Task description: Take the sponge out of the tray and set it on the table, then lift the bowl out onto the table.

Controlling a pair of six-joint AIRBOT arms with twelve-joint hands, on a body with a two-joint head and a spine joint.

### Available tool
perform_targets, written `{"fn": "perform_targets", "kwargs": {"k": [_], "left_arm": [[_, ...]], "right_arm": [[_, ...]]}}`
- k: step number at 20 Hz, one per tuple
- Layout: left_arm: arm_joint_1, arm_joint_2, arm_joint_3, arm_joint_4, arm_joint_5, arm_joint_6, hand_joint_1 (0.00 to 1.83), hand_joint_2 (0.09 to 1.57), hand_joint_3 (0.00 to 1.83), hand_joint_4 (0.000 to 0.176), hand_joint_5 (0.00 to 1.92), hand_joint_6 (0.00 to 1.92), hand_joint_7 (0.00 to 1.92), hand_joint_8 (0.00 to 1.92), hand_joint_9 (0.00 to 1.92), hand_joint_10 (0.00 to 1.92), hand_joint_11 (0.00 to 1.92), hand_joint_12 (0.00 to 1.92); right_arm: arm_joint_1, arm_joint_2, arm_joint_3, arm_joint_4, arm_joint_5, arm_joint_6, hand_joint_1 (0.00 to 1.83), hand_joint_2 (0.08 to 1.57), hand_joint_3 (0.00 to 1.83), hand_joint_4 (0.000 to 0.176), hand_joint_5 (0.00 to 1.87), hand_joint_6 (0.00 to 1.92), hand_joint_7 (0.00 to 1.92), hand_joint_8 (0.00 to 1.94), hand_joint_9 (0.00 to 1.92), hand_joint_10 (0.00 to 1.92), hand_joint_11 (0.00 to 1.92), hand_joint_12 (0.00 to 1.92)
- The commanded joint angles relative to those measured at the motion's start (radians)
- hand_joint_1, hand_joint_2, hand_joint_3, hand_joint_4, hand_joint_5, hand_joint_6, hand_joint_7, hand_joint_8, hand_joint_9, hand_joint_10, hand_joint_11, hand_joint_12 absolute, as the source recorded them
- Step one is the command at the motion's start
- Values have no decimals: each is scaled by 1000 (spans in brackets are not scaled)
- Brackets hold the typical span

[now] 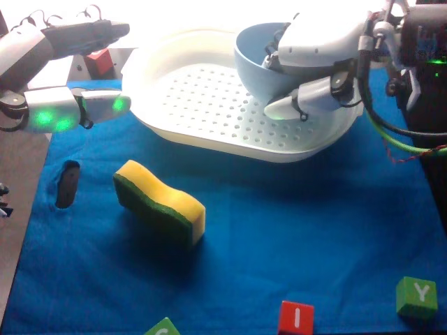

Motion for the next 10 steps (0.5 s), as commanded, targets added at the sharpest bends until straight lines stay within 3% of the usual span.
{"fn": "perform_targets", "kwargs": {"k": [1,2,4,6,7,10], "left_arm": [[-5,-1,6,-13,-124,-10,740,1040,1,22,467,1,461,0,453,1,41,1007],[-5,-1,5,-13,-124,-10,745,1046,3,18,464,0,458,0,451,0,41,1005],[-4,-1,5,-13,-125,-11,739,1049,4,19,467,1,462,2,455,2,44,1002],[-4,-2,5,-13,-126,-12,735,1043,0,25,468,1,465,2,460,4,53,998],[-4,-3,5,-13,-127,-13,735,1043,0,25,468,1,465,2,460,4,53,998],[-4,-3,5,-13,-129,-16,760,1038,0,24,473,1,446,1,446,0,58,956]], "right_arm": [[28,6,1,76,72,-1,591,1547,11,90,855,1921,1571,1941,1672,1921,1645,1921],[37,12,-3,78,82,-1,451,1566,15,84,886,1921,1584,1941,1692,1921,1670,1921],[57,32,-22,78,98,-1,151,1571,45,94,1061,1921,1587,1941,1687,1921,1703,1921],[74,53,-41,79,120,-1,380,1571,37,107,1023,1921,1585,1941,1691,1921,1672,1921],[79,62,-51,80,125,-1,380,1571,37,107,1023,1921,1585,1941,1691,1921,1672,1921],[84,106,-92,110,180,-1,20,1557,28,136,902,1921,1549,1941,1659,1921,1634,1921]]}}
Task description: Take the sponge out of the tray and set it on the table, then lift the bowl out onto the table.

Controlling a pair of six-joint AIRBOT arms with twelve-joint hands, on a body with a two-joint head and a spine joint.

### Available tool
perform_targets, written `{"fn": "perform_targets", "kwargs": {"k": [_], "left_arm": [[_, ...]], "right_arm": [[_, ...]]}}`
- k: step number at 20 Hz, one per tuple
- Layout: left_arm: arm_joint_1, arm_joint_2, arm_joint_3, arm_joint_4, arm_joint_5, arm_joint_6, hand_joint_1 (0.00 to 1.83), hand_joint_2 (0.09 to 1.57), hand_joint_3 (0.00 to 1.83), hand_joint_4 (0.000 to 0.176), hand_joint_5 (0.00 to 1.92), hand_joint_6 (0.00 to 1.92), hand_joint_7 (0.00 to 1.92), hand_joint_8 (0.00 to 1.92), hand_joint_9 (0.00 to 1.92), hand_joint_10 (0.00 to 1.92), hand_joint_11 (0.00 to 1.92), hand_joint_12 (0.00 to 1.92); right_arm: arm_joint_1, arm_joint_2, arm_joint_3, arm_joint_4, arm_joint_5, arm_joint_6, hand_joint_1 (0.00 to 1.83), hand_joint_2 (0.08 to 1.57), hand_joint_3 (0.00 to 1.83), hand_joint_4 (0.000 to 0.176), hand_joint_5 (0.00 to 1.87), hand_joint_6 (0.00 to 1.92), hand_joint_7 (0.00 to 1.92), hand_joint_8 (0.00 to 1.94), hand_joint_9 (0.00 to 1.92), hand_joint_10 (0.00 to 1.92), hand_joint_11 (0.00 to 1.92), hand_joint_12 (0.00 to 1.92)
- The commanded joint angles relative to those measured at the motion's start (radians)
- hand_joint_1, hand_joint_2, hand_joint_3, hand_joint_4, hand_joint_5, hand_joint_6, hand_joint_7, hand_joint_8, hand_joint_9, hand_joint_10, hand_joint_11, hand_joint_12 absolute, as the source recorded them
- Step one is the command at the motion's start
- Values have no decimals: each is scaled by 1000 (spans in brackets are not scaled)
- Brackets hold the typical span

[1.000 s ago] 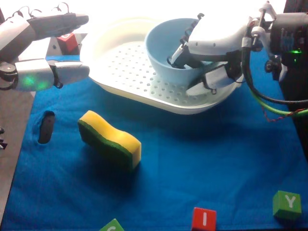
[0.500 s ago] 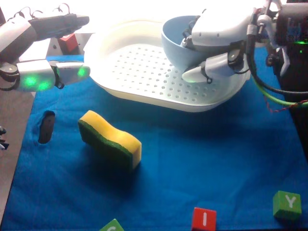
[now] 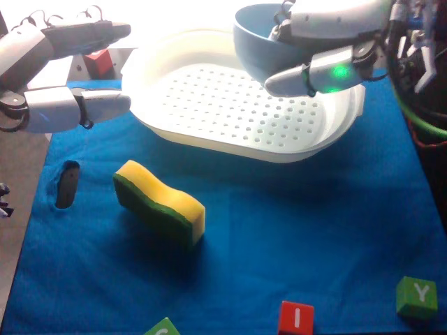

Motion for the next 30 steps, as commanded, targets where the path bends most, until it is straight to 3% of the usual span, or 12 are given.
{"fn": "perform_targets", "kwargs": {"k": [1,2,3,4,5,6,7,9,12,14,27,30], "left_arm": [[-5,-2,5,-15,-126,-12,780,1036,0,16,478,2,439,0,439,0,57,949],[-5,-2,5,-16,-128,-15,783,1035,0,10,478,2,441,1,442,1,60,949],[-4,-1,5,-18,-131,-16,782,1036,0,4,469,1,440,0,447,1,58,976],[-3,-1,4,-19,-131,-16,778,1037,0,4,465,0,433,0,449,1,57,982],[0,0,3,-21,-134,-17,777,1024,0,12,474,3,448,5,451,2,63,978],[1,4,0,-21,-137,-17,777,1024,0,12,474,3,448,5,451,2,63,978],[2,10,-5,-21,-142,-17,788,1027,0,6,470,1,443,2,438,0,50,971],[12,22,-15,-28,-155,-17,775,1033,0,20,453,0,439,0,420,0,41,927],[21,25,-20,-38,-162,-16,731,1030,0,37,448,1,440,0,435,7,57,921],[22,26,-22,-40,-163,-16,762,1034,3,47,457,1,430,2,423,0,65,884],[23,26,-24,-40,-164,-16,771,1037,1,43,440,1,438,0,452,3,36,928],[24,26,-24,-41,-164,-16,779,1043,0,45,438,0,429,1,441,0,20,957]], "right_arm": [[26,16,-13,80,86,-1,3,1546,14,139,908,1921,1558,1941,1689,1921,1678,1921],[26,38,-37,86,113,-1,0,1566,16,71,802,1921,1542,1941,1706,1921,1718,1921],[26,67,-74,88,140,-1,0,1570,24,128,817,1921,1563,1941,1713,1921,1714,1921],[26,81,-91,87,157,-1,288,1560,7,41,695,1921,1525,1941,1723,1921,1744,1921],[26,111,-128,86,190,-1,578,1533,0,162,606,1921,1478,1941,1668,1921,1668,1921],[25,131,-151,84,210,-1,578,1533,0,162,606,1921,1478,1941,1668,1921,1668,1921],[21,152,-182,75,227,-1,644,1520,0,53,425,1921,1424,1941,1642,1921,1655,1921],[-4,191,-238,72,268,-1,728,1544,2,0,352,1921,1353,1941,1591,1921,1604,1921],[-57,225,-309,43,328,-1,580,1517,0,111,373,1921,1322,1941,1639,1921,1710,1921],[-105,219,-325,31,329,2,650,1519,1,0,436,1921,1319,1941,1553,1921,1610,1921],[-203,133,-253,-52,319,148,435,1458,0,0,871,1897,1406,1941,1585,1921,1700,1921],[-203,140,-273,-70,319,148,54,1366,0,0,448,934,740,1333,853,1566,887,1687]]}}
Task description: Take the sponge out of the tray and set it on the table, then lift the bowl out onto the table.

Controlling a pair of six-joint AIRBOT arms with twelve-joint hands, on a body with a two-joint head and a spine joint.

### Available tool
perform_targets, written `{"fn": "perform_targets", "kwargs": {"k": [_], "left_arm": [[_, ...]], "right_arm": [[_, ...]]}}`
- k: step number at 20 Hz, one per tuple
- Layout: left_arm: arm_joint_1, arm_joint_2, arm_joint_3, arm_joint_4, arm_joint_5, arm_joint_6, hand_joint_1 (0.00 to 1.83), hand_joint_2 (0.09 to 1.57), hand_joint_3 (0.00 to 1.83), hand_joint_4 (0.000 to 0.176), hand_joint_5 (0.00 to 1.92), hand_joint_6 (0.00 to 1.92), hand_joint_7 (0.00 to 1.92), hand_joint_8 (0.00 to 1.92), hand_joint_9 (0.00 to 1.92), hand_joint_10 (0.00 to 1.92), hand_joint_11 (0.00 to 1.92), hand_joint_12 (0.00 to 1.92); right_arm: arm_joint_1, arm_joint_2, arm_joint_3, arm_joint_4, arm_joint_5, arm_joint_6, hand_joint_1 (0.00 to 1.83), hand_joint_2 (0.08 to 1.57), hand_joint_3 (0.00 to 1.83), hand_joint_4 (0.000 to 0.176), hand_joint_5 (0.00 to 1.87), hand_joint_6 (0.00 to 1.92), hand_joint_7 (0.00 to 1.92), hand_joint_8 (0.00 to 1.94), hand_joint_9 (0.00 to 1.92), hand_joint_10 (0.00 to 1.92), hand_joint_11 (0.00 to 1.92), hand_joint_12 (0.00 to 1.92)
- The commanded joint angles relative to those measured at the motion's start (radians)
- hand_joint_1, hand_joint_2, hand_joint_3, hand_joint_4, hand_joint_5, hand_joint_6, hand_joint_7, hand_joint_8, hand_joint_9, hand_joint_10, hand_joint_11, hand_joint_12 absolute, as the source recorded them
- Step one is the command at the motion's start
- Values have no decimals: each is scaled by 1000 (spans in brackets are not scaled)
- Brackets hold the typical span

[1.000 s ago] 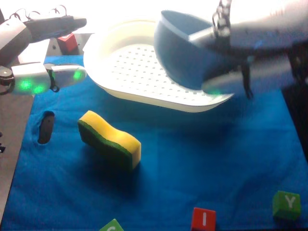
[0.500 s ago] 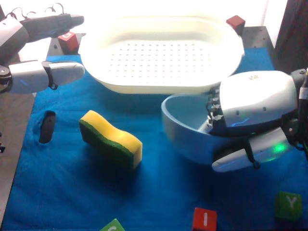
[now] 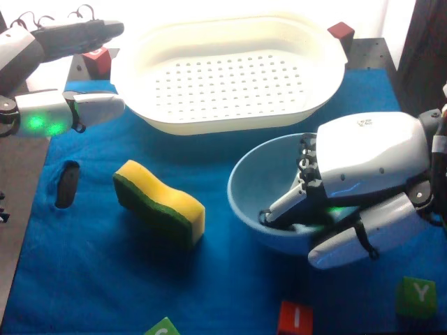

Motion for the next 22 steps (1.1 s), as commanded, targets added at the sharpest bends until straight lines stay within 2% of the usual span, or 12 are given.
{"fn": "perform_targets", "kwargs": {"k": [1,2,3,4,6,11,12,13,15,18,20,22], "left_arm": [[-7,6,2,-15,-124,-7,782,1048,0,45,435,0,430,0,446,1,15,990],[-7,6,2,-15,-124,-7,784,1046,0,45,441,3,437,3,461,6,20,1000],[-7,6,2,-15,-124,-7,786,1046,0,40,442,3,436,2,459,4,20,999],[-7,6,2,-15,-124,-7,793,1048,0,29,444,1,437,1,464,2,34,969],[-6,6,1,-15,-125,-7,802,1039,0,51,450,1,445,1,478,2,43,927],[1,11,-3,-16,-138,-7,798,1039,0,55,451,0,441,1,455,1,43,886],[4,12,-5,-17,-142,-7,800,1036,0,53,454,1,453,4,472,7,61,884],[13,18,-12,-22,-158,-7,778,1032,0,63,446,0,450,1,459,0,68,885],[29,26,-23,-31,-184,-7,773,1032,0,54,441,1,441,2,457,0,36,937],[85,49,-60,-54,-264,-8,794,1012,0,21,447,3,462,8,471,4,11,1012],[128,59,-98,-79,-350,-9,792,1011,1,47,404,0,392,0,419,0,0,945],[186,58,-127,-113,-450,-33,854,1017,2,70,360,0,363,0,410,0,0,924]], "right_arm": [[10,0,-4,74,56,6,63,1289,0,0,368,450,502,744,524,936,423,1305],[10,0,-4,75,55,6,12,1243,0,0,331,154,386,273,368,464,152,1138],[10,0,-3,78,55,6,52,1172,0,72,166,30,199,69,199,173,30,784],[10,3,-1,86,55,6,36,1115,0,128,69,13,101,27,120,64,5,498],[10,16,1,123,55,6,36,1047,0,165,10,3,0,0,0,0,0,3],[10,105,-7,303,67,-58,112,1040,0,135,28,9,0,0,0,0,0,0],[10,124,-13,334,67,-81,112,1020,0,168,5,1,0,0,0,0,0,0],[9,169,-34,421,68,-145,233,978,0,123,0,0,0,0,0,0,0,0],[3,204,-56,495,71,-200,194,1084,4,149,0,0,0,0,0,0,0,0],[-73,235,-60,672,191,-271,350,1112,7,36,84,23,40,11,0,0,0,0],[-227,244,-60,887,349,-303,180,1222,6,22,149,4,111,7,72,8,63,39],[-354,231,-60,1043,468,-319,95,1196,0,106,113,0,128,0,104,0,71,79]]}}
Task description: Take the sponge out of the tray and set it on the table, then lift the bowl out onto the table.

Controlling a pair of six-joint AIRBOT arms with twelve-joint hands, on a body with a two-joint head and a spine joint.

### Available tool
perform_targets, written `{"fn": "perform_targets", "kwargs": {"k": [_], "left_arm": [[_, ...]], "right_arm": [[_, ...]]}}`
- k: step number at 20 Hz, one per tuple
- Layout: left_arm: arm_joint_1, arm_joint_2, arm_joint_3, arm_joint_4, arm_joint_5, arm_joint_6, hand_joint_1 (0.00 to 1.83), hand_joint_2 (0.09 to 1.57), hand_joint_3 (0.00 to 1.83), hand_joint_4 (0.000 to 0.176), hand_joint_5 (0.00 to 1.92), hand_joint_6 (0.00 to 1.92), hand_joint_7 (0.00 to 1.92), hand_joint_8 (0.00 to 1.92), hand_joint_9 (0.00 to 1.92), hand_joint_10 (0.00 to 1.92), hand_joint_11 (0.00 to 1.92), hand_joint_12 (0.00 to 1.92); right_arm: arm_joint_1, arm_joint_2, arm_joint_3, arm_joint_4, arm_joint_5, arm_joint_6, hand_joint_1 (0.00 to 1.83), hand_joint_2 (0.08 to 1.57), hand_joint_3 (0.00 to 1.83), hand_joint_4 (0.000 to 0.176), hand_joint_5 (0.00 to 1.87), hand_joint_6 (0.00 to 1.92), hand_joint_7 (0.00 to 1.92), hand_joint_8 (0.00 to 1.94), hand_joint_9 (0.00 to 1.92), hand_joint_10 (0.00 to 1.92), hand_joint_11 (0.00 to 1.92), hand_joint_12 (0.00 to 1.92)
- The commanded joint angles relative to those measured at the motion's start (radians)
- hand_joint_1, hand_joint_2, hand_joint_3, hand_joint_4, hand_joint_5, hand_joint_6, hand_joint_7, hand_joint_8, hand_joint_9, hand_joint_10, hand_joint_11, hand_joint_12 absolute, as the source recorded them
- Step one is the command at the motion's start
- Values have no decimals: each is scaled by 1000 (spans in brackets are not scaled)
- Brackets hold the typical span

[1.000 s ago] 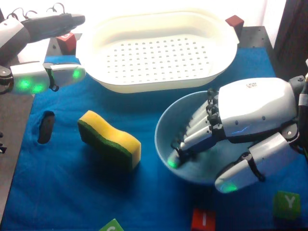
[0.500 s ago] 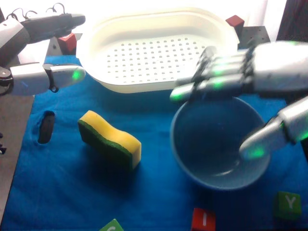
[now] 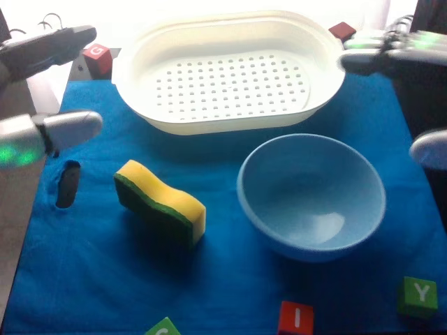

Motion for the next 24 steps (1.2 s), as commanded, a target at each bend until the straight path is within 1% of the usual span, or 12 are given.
{"fn": "perform_targets", "kwargs": {"k": [1,3,5,7,9,10,12,14,20,21,23,24], "left_arm": [[5,8,-6,-17,-192,-16,854,1017,2,70,360,0,363,0,410,0,0,924],[51,7,-37,-41,-256,-23,787,1031,3,87,306,0,331,0,359,0,0,875],[94,4,-65,-54,-309,-30,679,988,0,105,232,0,249,0,286,0,0,837],[108,-3,-78,-56,-335,-33,627,995,0,106,170,0,187,0,244,0,0,843],[109,-6,-86,-56,-358,-34,451,1053,8,117,12,0,57,0,99,0,0,592],[111,-5,-89,-56,-376,-34,331,1073,6,160,2,0,11,0,54,0,0,530],[112,-2,-90,-56,-402,-35,324,1061,0,174,0,0,0,0,3,0,0,322],[102,7,-84,-52,-410,-34,367,1020,0,176,0,0,0,0,0,0,0,37],[32,38,-54,-13,-410,-25,418,974,0,176,0,0,0,0,3,1,30,13],[24,42,-55,-8,-410,-20,357,1018,1,125,0,0,0,0,97,13,75,38],[-25,54,-57,34,-410,-5,268,1058,13,106,0,0,29,9,141,21,165,78],[-46,57,-58,55,-410,-5,125,1086,11,53,43,12,71,4,109,2,163,78]], "right_arm": [[-3,-8,-1,102,196,4,95,1196,0,106,113,0,128,0,104,0,71,79],[-60,-28,-2,184,253,4,98,1180,0,162,116,1,146,4,141,9,102,111],[-106,-46,1,256,291,4,144,1181,0,175,111,2,121,2,116,4,38,95],[-166,-60,1,335,340,4,183,1175,0,176,103,1,109,0,90,2,7,87],[-217,-71,0,400,384,4,225,1143,0,176,76,2,76,0,29,2,0,11],[-222,-74,-1,412,395,4,280,1142,0,176,70,0,61,0,5,0,0,1],[-221,-77,1,415,414,4,235,1176,7,176,15,0,10,0,1,0,0,0],[-221,-77,7,419,461,4,307,1151,0,176,25,9,0,0,0,0,0,0],[-199,-57,24,444,537,4,231,1086,0,176,6,2,14,5,0,0,0,0],[-199,-53,22,445,537,4,272,1101,0,156,1,0,1,0,0,0,0,0],[-181,-33,2,429,538,3,257,1071,0,155,0,0,32,3,69,9,58,27],[-155,-31,-6,403,538,1,561,980,0,160,0,0,98,5,138,6,41,29]]}}
